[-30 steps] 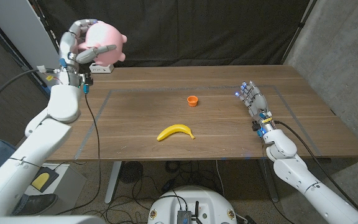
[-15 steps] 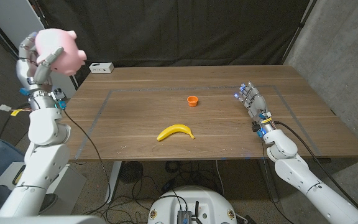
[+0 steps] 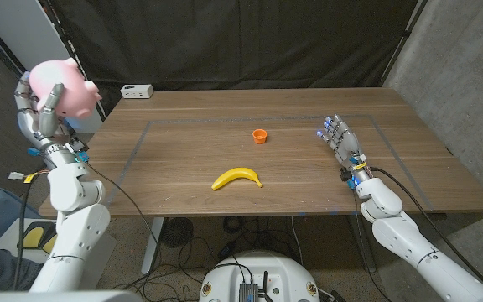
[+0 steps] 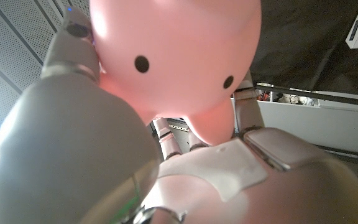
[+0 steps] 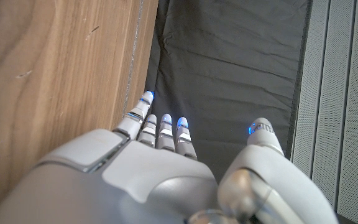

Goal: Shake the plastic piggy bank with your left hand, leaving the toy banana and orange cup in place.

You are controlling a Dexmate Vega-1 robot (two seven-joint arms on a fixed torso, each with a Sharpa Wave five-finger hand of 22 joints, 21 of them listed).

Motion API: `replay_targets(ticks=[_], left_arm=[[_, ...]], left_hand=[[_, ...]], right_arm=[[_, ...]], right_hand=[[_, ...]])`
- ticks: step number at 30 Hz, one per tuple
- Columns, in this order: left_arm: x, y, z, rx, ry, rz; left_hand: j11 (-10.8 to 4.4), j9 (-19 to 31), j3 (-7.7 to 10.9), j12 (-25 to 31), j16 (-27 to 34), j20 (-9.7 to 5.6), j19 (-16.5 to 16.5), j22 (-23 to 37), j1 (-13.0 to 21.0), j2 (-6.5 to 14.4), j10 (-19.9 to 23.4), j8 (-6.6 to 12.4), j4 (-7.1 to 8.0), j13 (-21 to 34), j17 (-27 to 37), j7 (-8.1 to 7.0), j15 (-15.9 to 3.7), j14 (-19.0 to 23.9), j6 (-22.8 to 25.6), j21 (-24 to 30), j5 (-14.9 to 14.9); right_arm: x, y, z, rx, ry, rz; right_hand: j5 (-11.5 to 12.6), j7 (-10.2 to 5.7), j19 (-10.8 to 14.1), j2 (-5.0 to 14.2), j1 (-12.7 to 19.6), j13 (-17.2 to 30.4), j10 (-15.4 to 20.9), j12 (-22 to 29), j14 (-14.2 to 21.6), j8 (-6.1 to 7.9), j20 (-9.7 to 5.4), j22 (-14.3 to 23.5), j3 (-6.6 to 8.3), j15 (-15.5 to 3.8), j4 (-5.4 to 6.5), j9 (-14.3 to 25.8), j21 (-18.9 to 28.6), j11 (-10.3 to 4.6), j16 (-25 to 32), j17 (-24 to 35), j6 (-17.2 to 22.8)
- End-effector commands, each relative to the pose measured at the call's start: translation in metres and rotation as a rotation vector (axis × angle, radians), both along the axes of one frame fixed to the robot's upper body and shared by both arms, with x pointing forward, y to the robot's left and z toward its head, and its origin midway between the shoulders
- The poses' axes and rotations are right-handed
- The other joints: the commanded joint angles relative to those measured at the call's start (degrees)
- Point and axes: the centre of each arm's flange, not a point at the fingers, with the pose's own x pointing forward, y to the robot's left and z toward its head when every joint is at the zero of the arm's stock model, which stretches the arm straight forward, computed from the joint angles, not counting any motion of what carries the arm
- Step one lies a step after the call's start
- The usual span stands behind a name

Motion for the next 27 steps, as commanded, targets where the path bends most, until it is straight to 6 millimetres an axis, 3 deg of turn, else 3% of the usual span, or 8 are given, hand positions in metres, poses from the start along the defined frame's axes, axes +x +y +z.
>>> replay_targets(ticks=[1,5,9,15,21,27], left_arm=[[0.019,-0.059,0.046,0.208,0.065,0.03],[0.019,-0.096,0.076,0.355,0.065,0.085],[0.012,-0.136,0.103,0.525,0.063,0.256],[0.016,-0.2,0.134,0.806,0.032,0.393],[0.019,-0.263,0.15,1.124,0.007,0.681],[0.037,-0.313,0.146,1.496,0.059,0.966]], left_hand=[[-1.81,11.23,6.11,8.1,0.17,-10.22,9.86,0.18,23.1,23.51,22.59,0.34,2.26,19.66,0.32,19.12,-21.65,20.46,19.63,0.5,0.33],[-1.76,11.27,6.15,8.05,0.13,-10.22,9.97,0.18,23.09,23.44,22.69,0.37,2.19,19.8,0.34,19.38,-21.79,20.55,19.67,0.64,0.34],[-1.73,11.21,6.21,7.91,0.11,-10.21,9.94,0.18,23.09,23.4,22.82,0.38,2.14,19.77,0.35,19.17,-21.82,20.67,19.79,0.71,0.36],[-1.83,11.21,6.26,7.78,-0.04,-10.23,9.69,0.2,22.89,23.38,22.78,0.4,2.2,20.16,0.42,18.97,-21.82,20.61,19.84,0.82,0.36],[-1.88,11.01,6.32,7.61,-0.06,-10.08,9.39,0.23,22.8,23.36,22.92,0.32,2.18,20.37,0.52,19.21,-21.84,20.75,19.97,0.91,0.34],[-2.07,10.95,6.36,7.21,-0.3,-9.98,8.97,0.26,22.69,23.32,22.87,0.28,2.19,20.29,0.53,19.21,-21.71,20.49,19.94,0.95,0.27]], right_arm=[[-0.009,-0.006,-0.008,0.026,0.0,-0.024],[-0.011,-0.007,-0.01,0.031,-0.006,-0.026],[-0.012,-0.007,-0.012,0.044,-0.008,-0.029],[-0.014,-0.009,-0.013,0.051,-0.019,-0.031],[-0.019,-0.011,-0.007,0.045,-0.045,-0.033],[-0.022,-0.015,0.0,0.045,-0.072,-0.038]], right_hand=[[0.23,0.22,0.11,-0.11,0.43,0.18,0.24,-0.08,-0.02,-0.03,-0.16,0.12,-0.08,0.2,-0.08,0.09,-0.05,0.12,0.05,-0.02,-0.09],[0.23,0.21,0.12,-0.1,0.44,0.17,0.31,-0.06,-0.01,-0.03,-0.17,0.12,-0.08,0.23,-0.07,0.09,-0.06,0.13,0.05,-0.02,-0.08],[0.23,0.19,0.14,-0.07,0.46,0.17,0.3,-0.07,-0.02,-0.05,-0.2,0.12,-0.08,0.23,-0.06,0.09,-0.06,0.14,0.04,-0.02,-0.1],[0.23,0.21,0.13,-0.05,0.46,0.17,0.3,-0.09,-0.03,-0.04,-0.19,0.12,-0.09,0.22,-0.05,0.09,-0.08,0.13,0.02,-0.02,-0.08],[0.22,0.2,0.17,-0.07,0.48,0.16,0.32,-0.09,0.02,-0.04,-0.19,0.12,-0.11,0.17,-0.05,0.09,-0.08,0.13,0.02,-0.03,-0.05],[0.23,0.23,0.17,-0.08,0.5,0.16,0.23,-0.14,-0.05,-0.04,-0.25,0.12,-0.13,0.09,-0.05,0.09,-0.09,0.13,-0.02,-0.04,-0.03]])
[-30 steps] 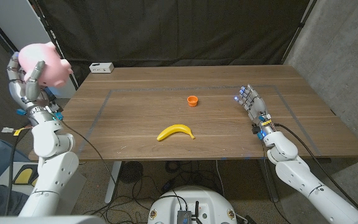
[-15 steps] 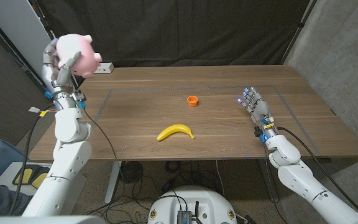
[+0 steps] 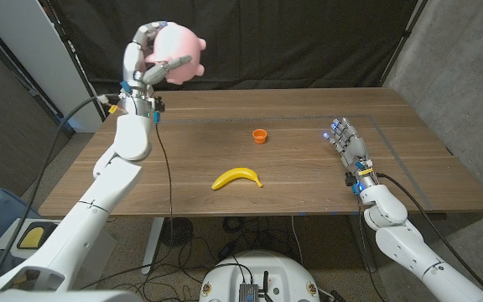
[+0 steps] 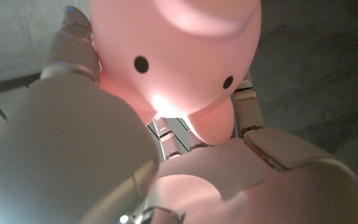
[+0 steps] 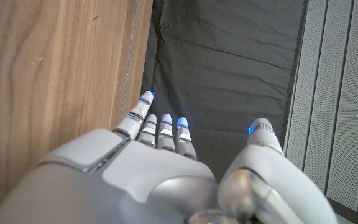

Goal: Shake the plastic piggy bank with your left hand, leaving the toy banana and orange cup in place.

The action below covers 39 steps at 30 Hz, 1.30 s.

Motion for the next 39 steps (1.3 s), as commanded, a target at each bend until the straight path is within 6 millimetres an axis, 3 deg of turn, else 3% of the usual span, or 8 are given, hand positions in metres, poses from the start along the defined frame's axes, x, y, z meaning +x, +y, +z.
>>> replay_targets(ticks=[1,5,8,20,30,39], left_arm=[[0.016,-0.125,0.011,0.852,-0.113,0.615],[0.026,-0.142,0.0,1.075,-0.128,0.74],[0.029,-0.147,-0.01,1.142,-0.093,0.759],[0.025,-0.127,-0.013,0.999,-0.015,0.623],[-0.002,-0.062,0.0,0.572,0.001,0.341],[-0.048,0.023,-0.003,0.175,-0.034,0.201]], left_hand=[[-2.08,10.85,6.37,7.16,0.11,-9.76,8.97,0.31,22.79,23.22,22.81,0.14,2.21,20.32,0.29,19.04,-21.83,20.04,19.49,0.43,0.34],[-2.32,10.87,6.41,7.01,0.01,-9.58,8.63,0.32,22.85,23.21,22.64,0.13,2.14,20.44,0.3,19.07,-21.85,19.94,19.44,0.41,0.29],[-2.43,10.9,6.43,6.96,-0.09,-9.47,8.3,0.33,22.82,23.25,22.61,0.11,2.16,20.61,0.32,19.11,-21.76,19.84,19.34,0.38,0.23],[-2.12,10.84,6.45,6.69,-0.1,-9.5,8.29,0.35,22.91,23.31,22.85,0.13,2.09,20.69,0.52,19.17,-21.99,19.97,19.51,0.68,0.07],[-1.68,10.88,6.48,6.68,0.07,-9.5,8.82,0.36,23.03,23.2,23.48,0.25,2.0,21.09,0.69,19.16,-21.79,20.55,19.82,1.24,0.0],[-1.46,10.92,6.55,6.41,0.04,-9.43,8.68,0.33,22.97,23.16,23.64,0.19,2.04,21.27,0.81,19.12,-21.61,20.74,19.68,1.48,0.0]], right_arm=[[-0.007,-0.006,0.009,0.0,-0.044,-0.008],[-0.006,-0.007,0.008,0.0,-0.042,-0.004],[-0.005,-0.008,0.005,0.003,-0.038,0.001],[-0.001,-0.01,0.006,0.0,-0.028,0.01],[0.002,-0.008,0.007,-0.008,-0.027,0.019],[0.008,-0.004,0.01,-0.015,-0.026,0.036]], right_hand=[[0.23,0.07,0.19,-0.09,0.5,0.15,0.19,-0.16,-0.1,-0.04,-0.26,0.12,-0.13,0.09,-0.05,0.09,-0.08,0.12,-0.05,-0.04,0.16],[0.23,0.16,0.15,-0.1,0.5,0.15,0.14,-0.19,-0.1,-0.04,-0.26,0.12,-0.15,0.19,-0.05,0.09,-0.11,0.15,-0.06,-0.04,0.18],[0.23,0.15,0.14,-0.1,0.5,0.15,0.07,-0.22,-0.14,-0.04,-0.27,0.12,-0.16,0.16,-0.04,0.09,-0.12,0.13,-0.07,-0.04,0.19],[0.23,0.23,0.15,-0.09,0.5,0.14,0.04,-0.24,-0.17,-0.05,-0.23,0.11,-0.19,0.16,-0.01,0.09,-0.14,0.18,-0.1,-0.04,0.21],[0.23,0.27,0.14,-0.08,0.5,0.14,0.06,-0.24,-0.12,-0.06,-0.21,0.11,-0.22,0.18,0.0,0.09,-0.15,0.24,-0.09,-0.04,0.2],[0.22,0.26,0.14,-0.06,0.51,0.14,0.07,-0.25,-0.13,-0.07,-0.17,0.11,-0.23,0.11,0.02,0.09,-0.16,0.2,-0.11,-0.04,0.19]])
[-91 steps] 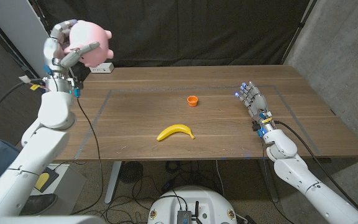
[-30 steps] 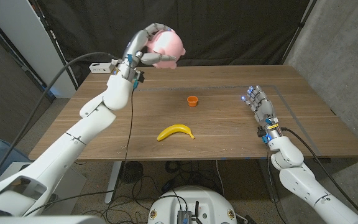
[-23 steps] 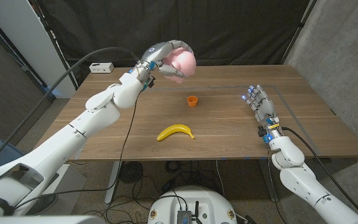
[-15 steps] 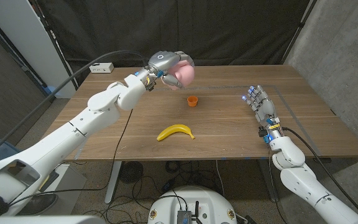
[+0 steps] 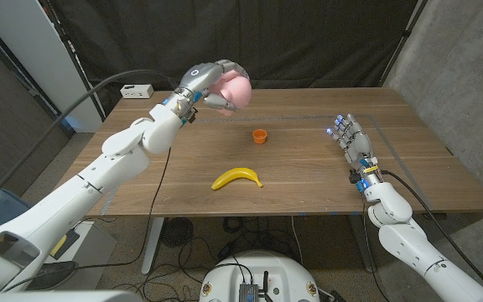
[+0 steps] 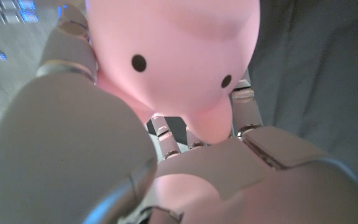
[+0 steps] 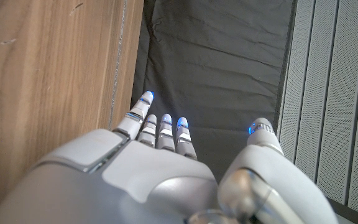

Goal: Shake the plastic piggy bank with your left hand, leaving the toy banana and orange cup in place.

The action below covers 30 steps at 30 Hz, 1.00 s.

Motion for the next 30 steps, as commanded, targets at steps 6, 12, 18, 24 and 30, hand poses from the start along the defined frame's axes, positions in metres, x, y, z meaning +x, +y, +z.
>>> replay_targets(ticks=[6,12,18,24,30], left_arm=[[-0.076,0.167,-0.023,-0.781,-0.101,-0.275],[-0.089,0.23,-0.074,-1.19,-0.203,-0.337],[-0.094,0.278,-0.134,-1.461,-0.296,-0.326],[-0.086,0.298,-0.177,-1.591,-0.326,-0.407],[-0.062,0.282,-0.175,-1.554,-0.292,-0.503]], left_hand=[[-1.72,11.01,6.55,6.22,0.38,-9.27,9.15,0.09,22.95,23.11,23.87,0.26,2.02,21.03,0.39,18.96,-21.92,20.6,19.8,0.75,0.26],[-2.18,11.03,6.55,6.07,0.3,-9.25,9.08,0.07,22.71,23.21,23.58,0.12,2.22,21.37,0.44,18.51,-21.78,20.61,19.45,0.9,0.26],[-2.21,10.61,6.56,5.74,-0.02,-9.37,8.13,0.0,22.23,23.29,23.91,-0.25,2.43,21.1,0.34,18.34,-22.01,20.45,19.26,0.69,0.2],[-2.1,10.29,6.67,5.45,-0.34,-9.48,7.83,-0.06,22.03,23.42,23.75,-0.52,2.45,21.17,0.3,18.32,-22.01,20.12,19.14,0.71,0.18],[-2.31,10.3,6.71,5.33,-0.36,-9.51,7.78,-0.09,21.97,23.52,23.61,-0.57,2.39,21.44,0.41,18.17,-22.15,20.16,19.06,0.82,0.14]], right_arm=[[0.011,0.008,0.005,-0.017,0.003,0.033],[0.014,0.011,0.006,-0.028,0.01,0.04],[0.016,0.012,0.005,-0.031,0.017,0.046],[0.018,0.011,0.001,-0.03,0.029,0.047],[0.015,0.012,0.0,-0.042,0.032,0.044]], right_hand=[[0.22,0.27,0.16,-0.06,0.51,0.13,0.04,-0.26,-0.12,-0.08,-0.2,0.11,-0.25,0.14,0.02,0.09,-0.17,0.18,-0.11,-0.04,0.19],[0.22,0.3,0.17,-0.08,0.52,0.13,0.04,-0.27,-0.14,-0.08,-0.19,0.11,-0.26,0.14,0.02,0.09,-0.17,0.21,-0.12,-0.05,0.18],[0.22,0.32,0.19,-0.09,0.53,0.13,0.04,-0.27,-0.1,-0.09,-0.24,0.11,-0.28,0.1,0.02,0.09,-0.17,0.24,-0.12,-0.05,0.17],[0.22,0.36,0.24,-0.08,0.55,0.13,0.05,-0.27,-0.11,-0.1,-0.24,0.11,-0.29,0.03,0.02,0.09,-0.15,0.31,-0.13,-0.05,0.14],[0.23,0.36,0.29,-0.07,0.58,0.13,0.04,-0.27,-0.08,-0.11,-0.25,0.11,-0.29,0.02,0.02,0.09,-0.14,0.26,-0.13,-0.06,0.13]])
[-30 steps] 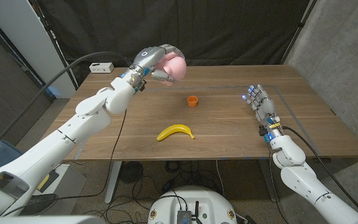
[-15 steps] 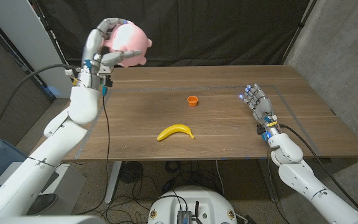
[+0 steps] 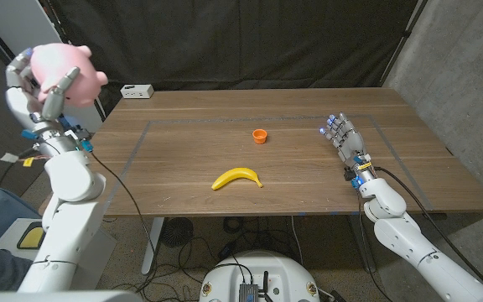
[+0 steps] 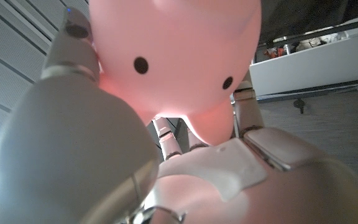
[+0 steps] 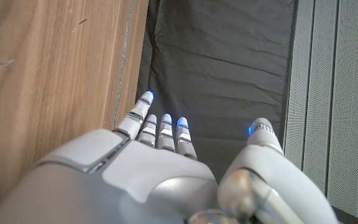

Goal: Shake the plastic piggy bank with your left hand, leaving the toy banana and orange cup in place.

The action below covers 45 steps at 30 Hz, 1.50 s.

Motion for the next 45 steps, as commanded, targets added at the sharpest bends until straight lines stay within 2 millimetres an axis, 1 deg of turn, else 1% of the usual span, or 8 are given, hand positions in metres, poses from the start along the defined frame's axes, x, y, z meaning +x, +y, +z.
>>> replay_targets(ticks=[1,7,12,19,27,34,39,45], left_arm=[[0.025,0.018,-0.063,-0.182,-0.057,-0.085],[0.039,-0.02,-0.033,-0.076,-0.109,-0.051],[0.038,-0.061,0.001,0.064,-0.168,0.051],[0.032,-0.133,0.052,0.419,-0.125,0.405],[0.052,-0.197,0.095,0.834,0.06,0.654],[0.079,-0.261,0.108,1.279,0.403,1.013],[0.097,-0.268,0.103,1.359,0.487,0.911],[0.096,-0.26,0.106,1.356,0.506,0.867]], left_hand=[[-2.26,10.28,6.71,5.33,-0.27,-9.3,8.0,0.1,22.22,23.26,23.59,0.05,2.37,21.5,0.23,18.35,-22.26,20.06,18.46,0.24,0.2],[-2.49,10.21,6.7,5.25,-0.25,-9.36,7.98,0.08,22.13,23.29,23.82,0.04,2.33,21.6,0.38,18.25,-22.38,20.17,18.58,0.36,0.14],[-2.67,10.09,6.67,5.22,-0.15,-9.45,7.97,0.06,22.13,23.18,23.95,0.09,2.21,21.81,0.52,18.27,-22.53,20.43,18.98,0.48,0.1],[-2.68,9.86,6.61,5.01,-0.01,-9.54,8.2,0.06,22.1,23.07,24.26,0.12,2.14,21.72,0.7,18.12,-22.78,20.76,19.4,0.72,0.05],[-2.73,9.64,6.54,4.82,0.06,-9.63,8.17,0.06,22.12,22.86,24.47,0.08,2.03,21.89,0.86,18.14,-22.97,21.01,19.65,0.92,-0.02],[-2.87,9.66,6.54,4.51,-0.16,-9.56,7.97,0.08,22.1,22.88,24.13,-0.05,2.08,22.08,0.86,18.36,-22.89,20.71,19.35,1.03,-0.08],[-2.69,9.6,6.6,4.36,-0.26,-9.56,7.71,0.07,22.12,22.95,24.26,-0.07,2.09,22.1,0.86,18.39,-22.79,20.66,19.42,1.04,-0.11],[-2.95,9.7,6.63,4.33,-0.33,-9.45,7.8,0.07,22.13,22.93,24.34,-0.01,2.07,22.43,0.87,18.28,-22.74,20.7,19.46,1.22,-0.14]], right_arm=[[-0.002,0.002,-0.003,-0.015,0.012,0.001],[-0.008,0.0,-0.008,-0.006,0.015,-0.015],[-0.016,-0.005,-0.011,-0.001,0.013,-0.04],[-0.021,-0.007,-0.013,0.019,0.01,-0.056],[-0.021,-0.006,-0.015,0.025,0.01,-0.054],[-0.019,-0.006,-0.014,0.025,0.014,-0.057],[-0.019,-0.007,-0.014,0.035,0.016,-0.059],[-0.017,-0.006,-0.013,0.026,0.018,-0.058]], right_hand=[[0.23,0.33,0.31,-0.07,0.58,0.12,0.05,-0.27,-0.09,-0.12,-0.25,0.11,-0.29,0.04,0.01,0.09,-0.14,0.24,-0.13,-0.06,0.11],[0.23,0.41,0.33,-0.05,0.61,0.12,0.01,-0.29,-0.08,-0.11,-0.25,0.11,-0.29,-0.02,0.01,0.09,-0.14,0.2,-0.13,-0.06,0.12],[0.23,0.34,0.34,-0.04,0.63,0.12,0.01,-0.29,-0.01,-0.12,-0.26,0.11,-0.3,-0.01,0.01,0.09,-0.14,0.2,-0.11,-0.07,0.11],[0.24,0.35,0.38,-0.04,0.66,0.12,0.05,-0.28,-0.03,-0.12,-0.37,0.1,-0.31,0.0,0.0,0.09,-0.14,0.2,-0.14,-0.07,0.12],[0.24,0.36,0.43,-0.03,0.68,0.12,0.04,-0.28,-0.01,-0.11,-0.36,0.1,-0.33,0.01,0.02,0.09,-0.14,0.23,-0.14,-0.07,0.15],[0.24,0.32,0.44,-0.02,0.67,0.12,0.08,-0.27,-0.02,-0.12,-0.37,0.1,-0.34,0.03,0.03,0.09,-0.15,0.25,-0.14,-0.07,0.13],[0.24,0.35,0.45,0.0,0.7,0.12,0.06,-0.28,0.0,-0.11,-0.35,0.1,-0.35,0.05,0.03,0.09,-0.15,0.23,-0.15,-0.07,0.15],[0.24,0.39,0.48,0.01,0.7,0.12,0.04,-0.29,0.0,-0.12,-0.4,0.1,-0.36,0.05,0.04,0.09,-0.15,0.21,-0.15,-0.07,0.13]])
